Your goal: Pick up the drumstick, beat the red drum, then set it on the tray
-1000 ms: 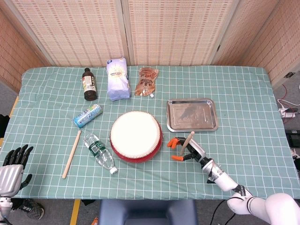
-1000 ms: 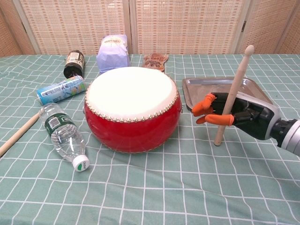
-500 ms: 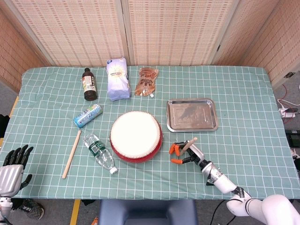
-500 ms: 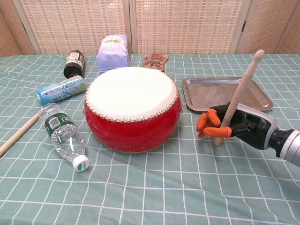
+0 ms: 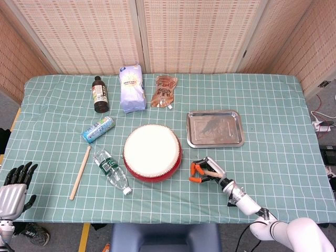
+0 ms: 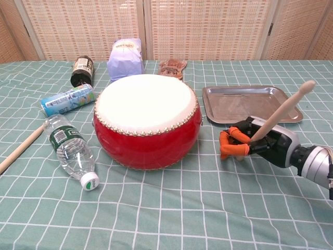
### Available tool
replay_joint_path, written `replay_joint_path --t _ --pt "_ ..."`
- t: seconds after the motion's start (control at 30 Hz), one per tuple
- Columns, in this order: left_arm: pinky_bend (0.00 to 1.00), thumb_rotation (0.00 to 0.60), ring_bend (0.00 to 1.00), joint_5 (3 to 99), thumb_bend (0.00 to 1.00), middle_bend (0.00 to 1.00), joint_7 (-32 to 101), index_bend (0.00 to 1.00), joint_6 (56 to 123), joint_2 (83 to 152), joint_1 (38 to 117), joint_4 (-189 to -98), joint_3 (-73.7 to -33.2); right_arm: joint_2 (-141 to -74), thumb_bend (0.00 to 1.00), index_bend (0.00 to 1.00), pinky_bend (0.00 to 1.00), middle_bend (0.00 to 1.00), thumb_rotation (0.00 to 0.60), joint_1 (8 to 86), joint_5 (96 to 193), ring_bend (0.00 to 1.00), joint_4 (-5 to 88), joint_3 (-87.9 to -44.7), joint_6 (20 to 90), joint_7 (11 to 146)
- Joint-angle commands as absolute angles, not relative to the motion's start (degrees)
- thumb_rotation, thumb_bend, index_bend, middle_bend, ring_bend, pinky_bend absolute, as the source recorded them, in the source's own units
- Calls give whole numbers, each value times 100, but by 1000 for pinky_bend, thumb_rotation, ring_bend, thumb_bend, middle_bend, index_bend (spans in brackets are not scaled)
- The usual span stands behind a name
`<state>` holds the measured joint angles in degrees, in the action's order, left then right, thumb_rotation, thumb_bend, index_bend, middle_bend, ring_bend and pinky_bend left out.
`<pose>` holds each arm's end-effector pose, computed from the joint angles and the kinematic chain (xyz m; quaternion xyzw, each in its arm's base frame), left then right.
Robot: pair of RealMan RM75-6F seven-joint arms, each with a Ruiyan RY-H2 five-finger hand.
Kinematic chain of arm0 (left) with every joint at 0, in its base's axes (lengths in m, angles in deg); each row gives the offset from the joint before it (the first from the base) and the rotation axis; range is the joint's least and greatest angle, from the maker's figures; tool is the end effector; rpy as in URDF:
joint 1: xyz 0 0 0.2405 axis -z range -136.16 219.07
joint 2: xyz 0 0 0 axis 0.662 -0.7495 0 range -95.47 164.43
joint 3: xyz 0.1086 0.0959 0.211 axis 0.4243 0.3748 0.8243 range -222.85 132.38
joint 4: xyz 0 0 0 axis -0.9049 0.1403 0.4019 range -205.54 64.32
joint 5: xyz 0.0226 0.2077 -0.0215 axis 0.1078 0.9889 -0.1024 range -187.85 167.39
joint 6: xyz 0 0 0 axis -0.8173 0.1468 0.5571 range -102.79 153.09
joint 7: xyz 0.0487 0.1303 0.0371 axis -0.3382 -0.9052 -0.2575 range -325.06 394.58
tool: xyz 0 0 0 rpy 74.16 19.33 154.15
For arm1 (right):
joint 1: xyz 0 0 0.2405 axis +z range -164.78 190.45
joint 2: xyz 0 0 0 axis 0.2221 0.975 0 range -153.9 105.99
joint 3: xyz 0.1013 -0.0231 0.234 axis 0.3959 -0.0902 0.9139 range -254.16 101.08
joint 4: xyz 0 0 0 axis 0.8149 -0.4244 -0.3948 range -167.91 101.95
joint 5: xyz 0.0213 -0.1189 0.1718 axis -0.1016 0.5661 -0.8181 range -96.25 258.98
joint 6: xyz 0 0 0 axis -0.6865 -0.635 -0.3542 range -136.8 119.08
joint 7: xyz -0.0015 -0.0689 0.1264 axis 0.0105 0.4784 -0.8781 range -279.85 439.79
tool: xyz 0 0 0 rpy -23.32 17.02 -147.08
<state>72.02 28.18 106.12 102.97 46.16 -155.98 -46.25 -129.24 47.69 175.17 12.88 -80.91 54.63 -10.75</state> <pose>-0.3438 0.1738 0.1363 -0.6211 -0.3838 -0.2985 0.6147 -0.2387 -0.3036 -0.0803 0.4137 -0.7556 0.5069 0.0305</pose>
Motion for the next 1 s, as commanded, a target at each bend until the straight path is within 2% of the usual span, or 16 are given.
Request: replay_joint_path --t 0.03,0.13,0.2,0.23,0.3,0.37,0.47,0.53,0.73,1.0 --pt "21 600 0 7200 270 0 2814 0 10605 10301 4620 -15597 -4626 -12971 152 998 614 742 600 4787 17479 670 1259 -8039 5459 -1044" --pt "21 600 0 7202 271 0 2808 0 10597 10304 4630 -15599 -4630 -13013 192 1000 729 825 600 4818 17453 773 1243 -7994 5444 -998" --pt "22 600 0 7195 270 0 2802 0 10588 10306 4634 -15596 -4633 -13040 340 1000 799 874 600 4834 17448 835 1226 -7978 5438 -918" --pt "21 600 0 7190 270 0 2802 0 10586 10308 4636 -15593 -4635 -13052 500 1000 849 905 600 4837 17444 875 1215 -7966 5446 -869" --pt "21 600 0 7176 270 0 2805 0 10577 10312 4636 -15579 -4636 -13091 703 1000 920 950 600 4837 17432 932 1168 -7938 5472 -698" --pt "21 600 0 7165 270 0 2814 0 10570 10317 4637 -15567 -4640 -13114 829 1000 982 989 600 4831 17421 983 1151 -7909 5516 -592" --pt "21 600 0 7148 269 0 2819 0 10551 10323 4642 -15543 -4643 -13107 961 1000 1000 1000 600 4829 17442 1000 1136 -7871 5647 -350" --pt "22 600 0 7142 270 0 2824 0 10543 10325 4648 -15531 -4647 -13065 997 1000 1000 1000 600 4832 17470 1000 1172 -7859 5729 -167" --pt "21 600 0 7143 269 0 2862 0 10538 10340 4659 -15482 -4657 -12648 1000 1000 1000 1000 600 4855 17435 1000 1704 -7711 5876 1145" --pt "21 600 0 7176 269 0 2909 0 10530 10374 4682 -15430 -4658 -11093 1000 1000 1000 1000 600 5037 17094 1000 3727 -7476 5307 3999"
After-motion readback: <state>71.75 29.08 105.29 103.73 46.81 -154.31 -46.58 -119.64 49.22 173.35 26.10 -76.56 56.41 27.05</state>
